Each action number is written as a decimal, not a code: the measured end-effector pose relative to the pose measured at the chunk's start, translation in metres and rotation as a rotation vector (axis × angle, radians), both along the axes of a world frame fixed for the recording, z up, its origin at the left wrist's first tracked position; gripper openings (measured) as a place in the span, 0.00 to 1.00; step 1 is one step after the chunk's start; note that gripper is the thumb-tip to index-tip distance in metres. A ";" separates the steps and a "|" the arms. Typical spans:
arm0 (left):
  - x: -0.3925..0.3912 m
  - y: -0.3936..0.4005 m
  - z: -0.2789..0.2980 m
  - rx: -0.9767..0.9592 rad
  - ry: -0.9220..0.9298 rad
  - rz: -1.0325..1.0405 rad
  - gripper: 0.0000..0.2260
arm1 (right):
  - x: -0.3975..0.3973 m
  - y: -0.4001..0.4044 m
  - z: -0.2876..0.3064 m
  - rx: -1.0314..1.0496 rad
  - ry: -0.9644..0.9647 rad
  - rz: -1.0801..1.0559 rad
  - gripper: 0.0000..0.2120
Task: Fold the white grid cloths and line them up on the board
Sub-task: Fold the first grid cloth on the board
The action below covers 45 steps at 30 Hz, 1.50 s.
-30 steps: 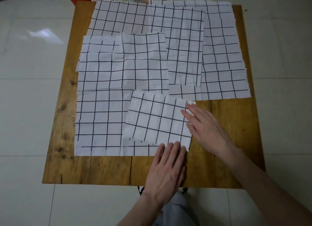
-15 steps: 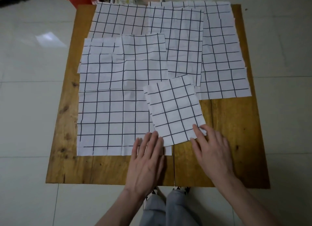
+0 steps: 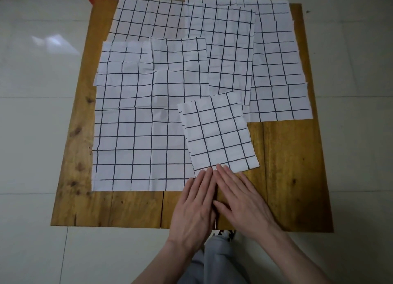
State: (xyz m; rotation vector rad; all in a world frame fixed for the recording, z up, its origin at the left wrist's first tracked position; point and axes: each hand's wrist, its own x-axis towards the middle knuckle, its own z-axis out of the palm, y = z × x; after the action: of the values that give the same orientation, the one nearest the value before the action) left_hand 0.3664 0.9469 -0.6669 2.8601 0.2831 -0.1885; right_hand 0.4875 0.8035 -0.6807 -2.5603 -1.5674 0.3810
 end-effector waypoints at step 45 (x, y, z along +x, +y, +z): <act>0.045 0.028 0.020 -0.072 -0.180 -0.120 0.15 | 0.078 -0.036 0.036 0.364 -0.101 0.113 0.11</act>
State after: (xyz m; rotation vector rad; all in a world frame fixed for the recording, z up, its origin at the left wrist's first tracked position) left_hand 0.4109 0.9748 -0.6472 2.8000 0.0675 0.0357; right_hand 0.5652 0.7677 -0.6449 -2.2516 -1.6429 -0.0264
